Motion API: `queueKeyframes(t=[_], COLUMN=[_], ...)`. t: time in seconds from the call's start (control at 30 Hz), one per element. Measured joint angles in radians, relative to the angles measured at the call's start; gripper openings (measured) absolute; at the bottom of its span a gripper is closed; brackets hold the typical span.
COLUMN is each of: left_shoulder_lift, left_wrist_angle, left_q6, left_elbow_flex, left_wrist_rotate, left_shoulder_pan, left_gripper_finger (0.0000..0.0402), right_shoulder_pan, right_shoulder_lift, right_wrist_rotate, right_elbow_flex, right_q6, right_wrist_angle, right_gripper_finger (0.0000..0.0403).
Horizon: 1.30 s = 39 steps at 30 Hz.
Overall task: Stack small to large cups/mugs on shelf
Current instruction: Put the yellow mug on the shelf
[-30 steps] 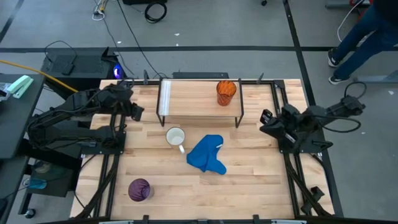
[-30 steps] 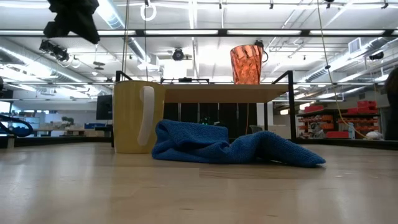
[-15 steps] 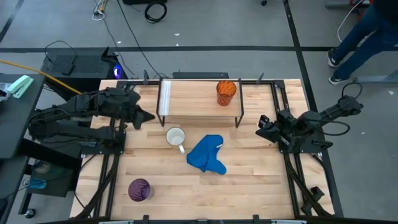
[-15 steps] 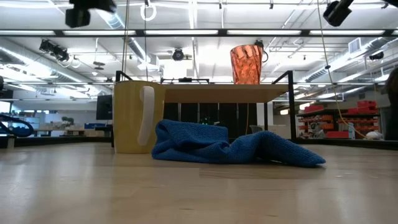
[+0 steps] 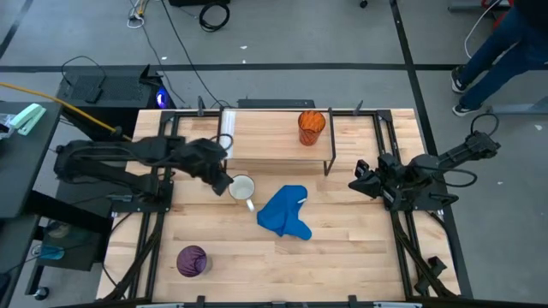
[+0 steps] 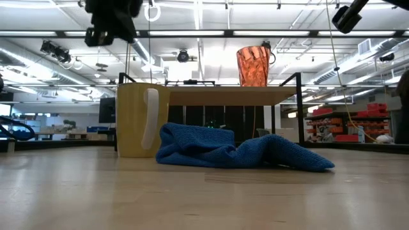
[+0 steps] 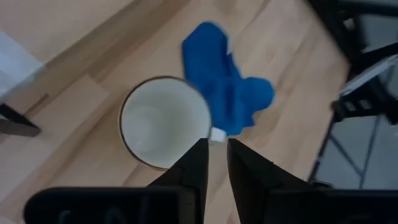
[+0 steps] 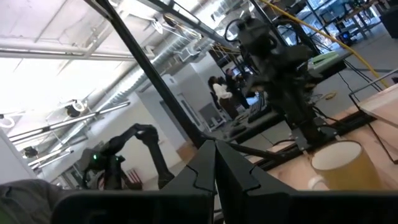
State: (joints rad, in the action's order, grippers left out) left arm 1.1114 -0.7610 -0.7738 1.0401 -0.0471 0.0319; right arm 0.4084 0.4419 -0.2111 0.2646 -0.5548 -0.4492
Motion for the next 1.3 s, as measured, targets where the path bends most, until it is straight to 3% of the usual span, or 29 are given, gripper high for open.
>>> queueKeyframes(t=[0.4, 0.87, 1.3], left_shoulder_lift=[0.151, 0.172, 0.223], left_wrist_angle=[-0.016, -0.136, -0.133], left_q6=[-0.027, -0.142, -0.183], left_elbow_flex=[0.0, 0.0, 0.0], left_wrist_rotate=[0.001, 0.047, 0.05], left_shoulder_pan=[0.053, 0.068, 0.066], left_gripper_finger=[0.0085, 0.008, 0.0081], right_shoulder_pan=[0.0, 0.0, 0.0], right_shoulder_lift=[0.0, 0.0, 0.0], right_wrist_rotate=[0.02, 0.025, 0.025], right_elbow_flex=[0.0, 0.001, 0.001], right_q6=[-0.029, -0.046, -0.049], right_wrist_angle=[0.018, 0.066, 0.105], right_gripper_finger=[0.0016, 0.0016, 0.0016])
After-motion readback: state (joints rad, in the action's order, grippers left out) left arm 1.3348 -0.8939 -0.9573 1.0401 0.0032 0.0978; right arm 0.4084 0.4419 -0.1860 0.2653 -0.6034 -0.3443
